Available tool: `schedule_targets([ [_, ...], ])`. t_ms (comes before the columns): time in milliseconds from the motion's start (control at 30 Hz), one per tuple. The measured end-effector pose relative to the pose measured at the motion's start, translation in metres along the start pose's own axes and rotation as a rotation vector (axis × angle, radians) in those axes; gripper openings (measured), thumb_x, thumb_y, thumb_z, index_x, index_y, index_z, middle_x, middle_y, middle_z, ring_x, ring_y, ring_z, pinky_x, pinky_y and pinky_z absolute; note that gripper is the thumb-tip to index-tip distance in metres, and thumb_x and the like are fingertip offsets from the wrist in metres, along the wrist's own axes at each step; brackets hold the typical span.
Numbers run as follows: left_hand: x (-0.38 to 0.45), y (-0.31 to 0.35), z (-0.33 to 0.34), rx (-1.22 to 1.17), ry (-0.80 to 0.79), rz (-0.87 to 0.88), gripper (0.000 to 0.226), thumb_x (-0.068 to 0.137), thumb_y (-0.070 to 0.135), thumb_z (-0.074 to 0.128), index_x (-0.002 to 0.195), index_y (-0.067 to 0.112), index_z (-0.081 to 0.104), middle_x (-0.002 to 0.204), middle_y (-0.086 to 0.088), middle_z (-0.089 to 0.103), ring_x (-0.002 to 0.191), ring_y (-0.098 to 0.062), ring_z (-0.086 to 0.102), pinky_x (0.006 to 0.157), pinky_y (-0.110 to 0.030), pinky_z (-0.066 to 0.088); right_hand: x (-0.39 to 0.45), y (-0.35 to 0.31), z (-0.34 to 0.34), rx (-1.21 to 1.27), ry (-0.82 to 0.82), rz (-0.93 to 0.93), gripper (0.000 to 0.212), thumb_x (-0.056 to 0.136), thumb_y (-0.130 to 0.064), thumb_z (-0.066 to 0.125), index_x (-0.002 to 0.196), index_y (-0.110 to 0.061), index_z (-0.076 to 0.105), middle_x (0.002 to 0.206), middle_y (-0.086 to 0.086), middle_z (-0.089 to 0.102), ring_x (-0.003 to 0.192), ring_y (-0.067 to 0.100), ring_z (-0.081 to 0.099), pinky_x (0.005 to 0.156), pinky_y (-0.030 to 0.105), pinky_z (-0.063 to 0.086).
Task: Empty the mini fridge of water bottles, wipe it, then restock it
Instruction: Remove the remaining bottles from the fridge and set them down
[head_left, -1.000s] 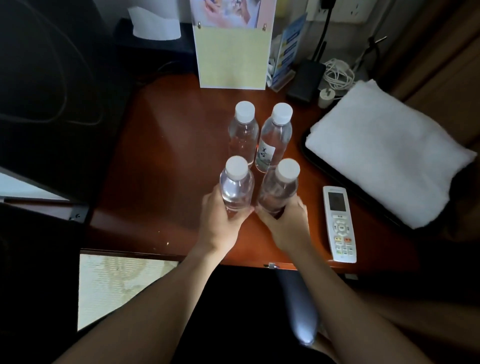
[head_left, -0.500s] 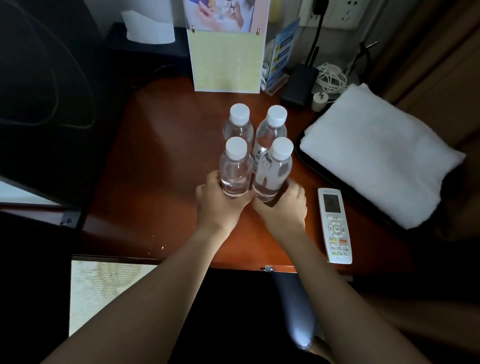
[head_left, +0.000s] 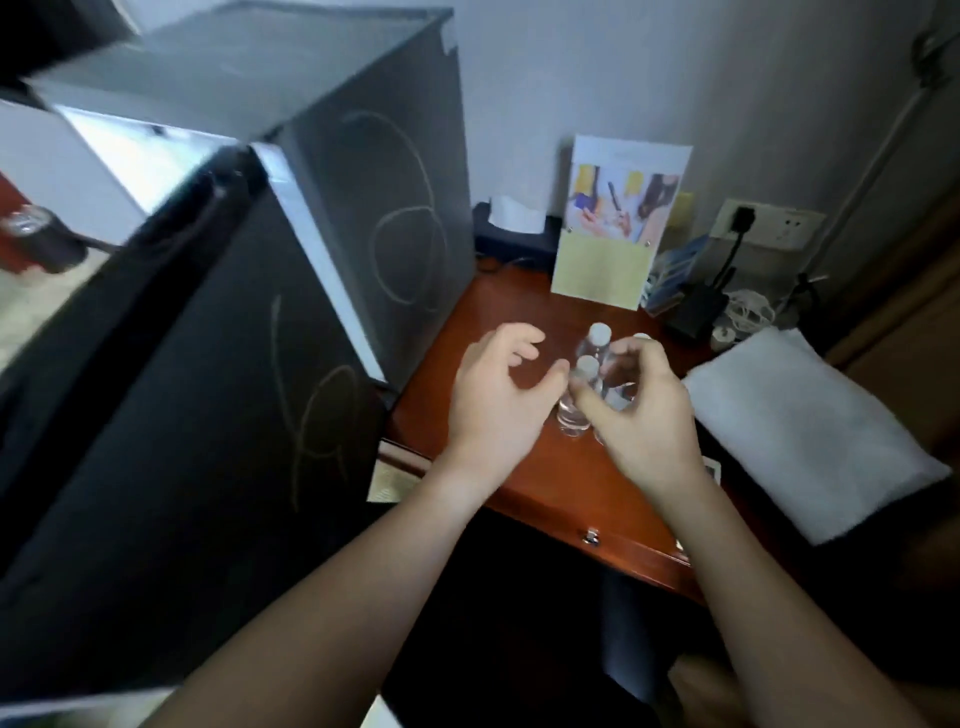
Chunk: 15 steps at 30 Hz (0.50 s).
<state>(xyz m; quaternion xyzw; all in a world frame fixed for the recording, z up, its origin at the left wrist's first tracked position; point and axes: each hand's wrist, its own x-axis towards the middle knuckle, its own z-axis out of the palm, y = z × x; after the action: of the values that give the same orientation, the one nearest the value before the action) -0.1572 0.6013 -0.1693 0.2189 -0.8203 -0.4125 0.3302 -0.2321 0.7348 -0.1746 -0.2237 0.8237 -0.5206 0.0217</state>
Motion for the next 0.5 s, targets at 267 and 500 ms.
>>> schedule_targets([
  [267, -0.058, 0.076, -0.178, 0.088, 0.337, 0.006, 0.023, 0.080, 0.031, 0.071, 0.102, 0.026, 0.065, 0.091, 0.010, 0.063, 0.088, -0.008, 0.060, 0.084, -0.034, 0.053, -0.068, -0.159, 0.037, 0.229, -0.275, -0.405, 0.046, 0.077, -0.043, 0.070, 0.113, -0.020, 0.054, 0.089, -0.004, 0.063, 0.092, 0.012, 0.061, 0.087, 0.026, 0.050],
  [500, -0.149, 0.111, -0.342, 0.362, 0.719, 0.131, 0.013, 0.085, 0.020, 0.068, 0.095, 0.014, 0.064, 0.088, 0.004, 0.063, 0.083, -0.012, 0.060, 0.077, -0.022, 0.047, -0.173, -0.293, 0.106, 0.454, -0.432, -0.717, 0.039, 0.079, -0.039, 0.069, 0.110, -0.023, 0.054, 0.096, -0.003, 0.065, 0.096, 0.015, 0.063, 0.087, 0.024, 0.046],
])
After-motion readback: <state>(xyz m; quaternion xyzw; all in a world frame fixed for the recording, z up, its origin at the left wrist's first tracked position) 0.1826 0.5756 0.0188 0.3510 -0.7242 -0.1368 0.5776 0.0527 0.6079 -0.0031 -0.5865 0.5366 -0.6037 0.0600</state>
